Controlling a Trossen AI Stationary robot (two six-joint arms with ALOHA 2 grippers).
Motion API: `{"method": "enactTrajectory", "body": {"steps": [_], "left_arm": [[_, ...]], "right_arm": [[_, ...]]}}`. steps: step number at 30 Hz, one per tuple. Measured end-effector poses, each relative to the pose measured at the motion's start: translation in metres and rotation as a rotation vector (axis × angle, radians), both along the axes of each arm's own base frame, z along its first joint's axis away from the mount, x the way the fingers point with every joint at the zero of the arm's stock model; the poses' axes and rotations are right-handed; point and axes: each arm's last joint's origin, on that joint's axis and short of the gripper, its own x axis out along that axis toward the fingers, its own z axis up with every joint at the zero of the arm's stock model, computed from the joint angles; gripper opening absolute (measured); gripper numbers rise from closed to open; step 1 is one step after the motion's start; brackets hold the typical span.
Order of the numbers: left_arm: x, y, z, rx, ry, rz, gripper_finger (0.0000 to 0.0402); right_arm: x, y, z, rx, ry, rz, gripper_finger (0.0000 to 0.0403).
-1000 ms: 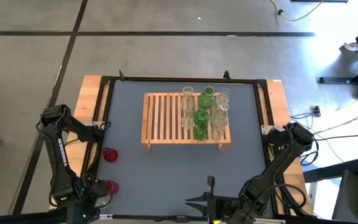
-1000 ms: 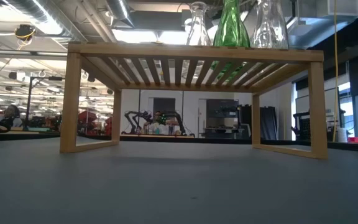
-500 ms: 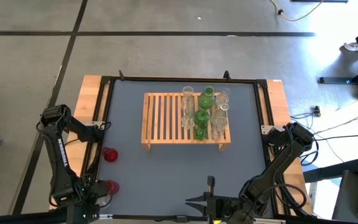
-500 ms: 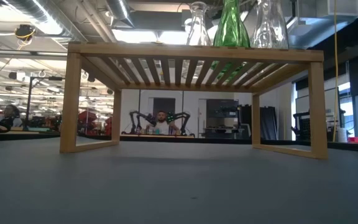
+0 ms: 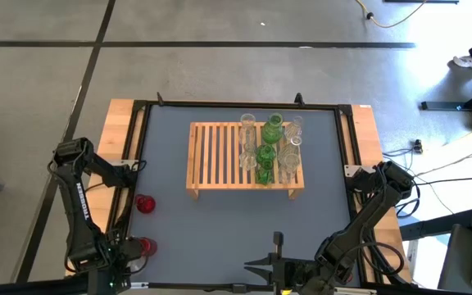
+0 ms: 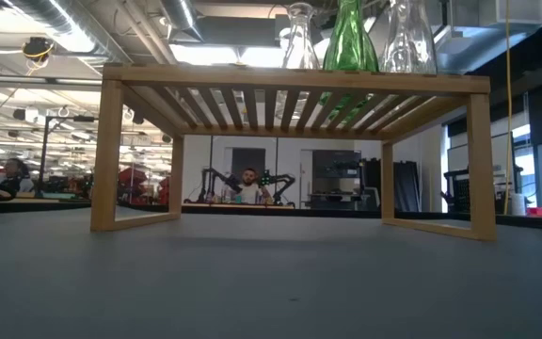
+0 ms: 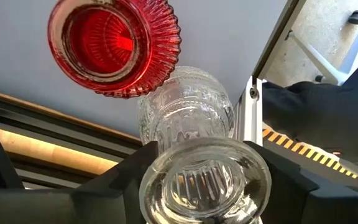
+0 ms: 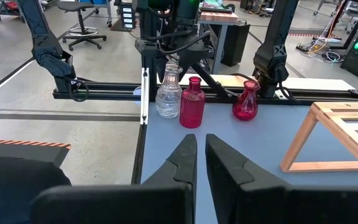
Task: Sort vases onto shelf
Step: Put the transparent bottle on the shelf
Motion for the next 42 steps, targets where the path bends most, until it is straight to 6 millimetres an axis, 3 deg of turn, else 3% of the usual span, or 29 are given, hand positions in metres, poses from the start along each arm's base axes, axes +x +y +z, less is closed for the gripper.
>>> {"method": "enactTrajectory", "body": {"steps": [16, 26, 36, 42], "left_arm": [[0.005, -0.011, 0.035, -0.096, -0.039, 0.004, 0.0218], [0.021, -0.012, 0.063, -0.163, -0.102, 0.016, 0.0215], [0.054, 0.0, 0.095, -0.147, -0.321, -0.059, 0.0215], [0.086, 0.02, 0.099, -0.063, -0.407, -0.095, 0.0215]], "right_arm": [[0.0, 0.0, 0.0, -0.001, 0.0, 0.0, 0.0026], [0.0, 0.0, 0.0, -0.008, -0.001, -0.003, 0.0026], [0.0, -0.001, 0.0, -0.029, -0.005, -0.012, 0.0026], [0.0, -0.001, 0.0, -0.031, -0.005, -0.012, 0.0026]]}}
